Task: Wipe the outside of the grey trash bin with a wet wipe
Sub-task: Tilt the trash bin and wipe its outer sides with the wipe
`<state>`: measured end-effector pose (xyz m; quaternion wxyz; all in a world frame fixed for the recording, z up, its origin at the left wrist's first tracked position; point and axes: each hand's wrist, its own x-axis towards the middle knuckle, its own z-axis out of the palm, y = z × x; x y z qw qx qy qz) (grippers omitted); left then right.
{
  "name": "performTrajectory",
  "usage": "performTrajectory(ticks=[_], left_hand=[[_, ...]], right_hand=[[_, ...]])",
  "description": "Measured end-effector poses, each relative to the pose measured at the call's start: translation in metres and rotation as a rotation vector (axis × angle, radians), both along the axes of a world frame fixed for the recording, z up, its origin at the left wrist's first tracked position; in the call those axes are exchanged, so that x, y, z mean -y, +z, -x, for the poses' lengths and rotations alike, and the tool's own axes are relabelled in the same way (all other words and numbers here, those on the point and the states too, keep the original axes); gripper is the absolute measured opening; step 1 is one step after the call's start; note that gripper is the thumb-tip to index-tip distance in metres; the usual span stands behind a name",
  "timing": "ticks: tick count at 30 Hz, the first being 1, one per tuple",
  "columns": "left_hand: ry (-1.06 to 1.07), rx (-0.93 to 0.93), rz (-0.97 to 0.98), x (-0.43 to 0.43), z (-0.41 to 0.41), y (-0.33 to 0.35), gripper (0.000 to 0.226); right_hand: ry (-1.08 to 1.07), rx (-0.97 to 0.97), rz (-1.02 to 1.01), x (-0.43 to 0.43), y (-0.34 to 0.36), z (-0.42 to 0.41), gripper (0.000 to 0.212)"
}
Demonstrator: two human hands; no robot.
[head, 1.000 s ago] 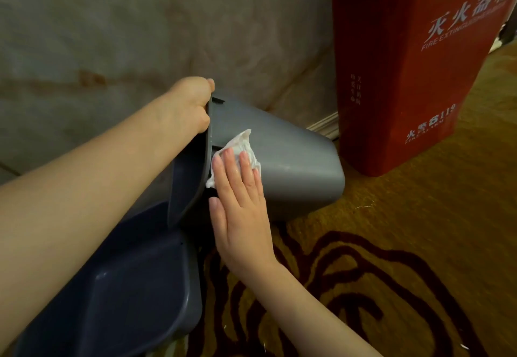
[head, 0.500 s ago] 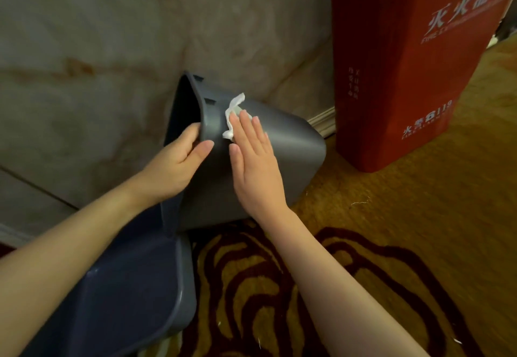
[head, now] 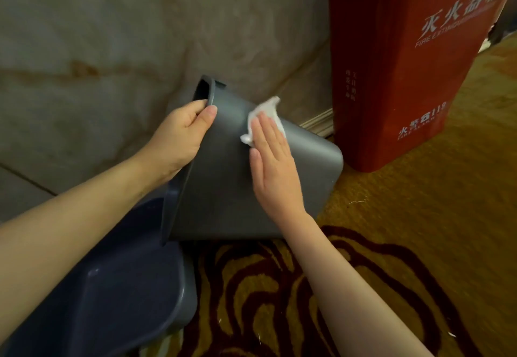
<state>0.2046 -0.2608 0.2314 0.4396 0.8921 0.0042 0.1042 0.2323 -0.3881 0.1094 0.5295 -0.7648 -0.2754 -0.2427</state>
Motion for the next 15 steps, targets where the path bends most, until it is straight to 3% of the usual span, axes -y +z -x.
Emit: performTrajectory(ticks=[6, 9, 15], left_hand=[[0.093, -0.008, 0.140, 0.002, -0.013, 0.006, 0.023], [0.086, -0.026, 0.136, 0.003, -0.020, 0.007, 0.027], [0.097, -0.049, 0.145, 0.003, -0.040, 0.007, 0.026]], right_hand=[[-0.143, -0.408, -0.041, 0.038, -0.076, -0.008, 0.049], [-0.165, -0.498, -0.146, 0.045, -0.079, -0.022, 0.048], [-0.230, -0.626, -0.170, 0.039, -0.080, -0.035, 0.049]])
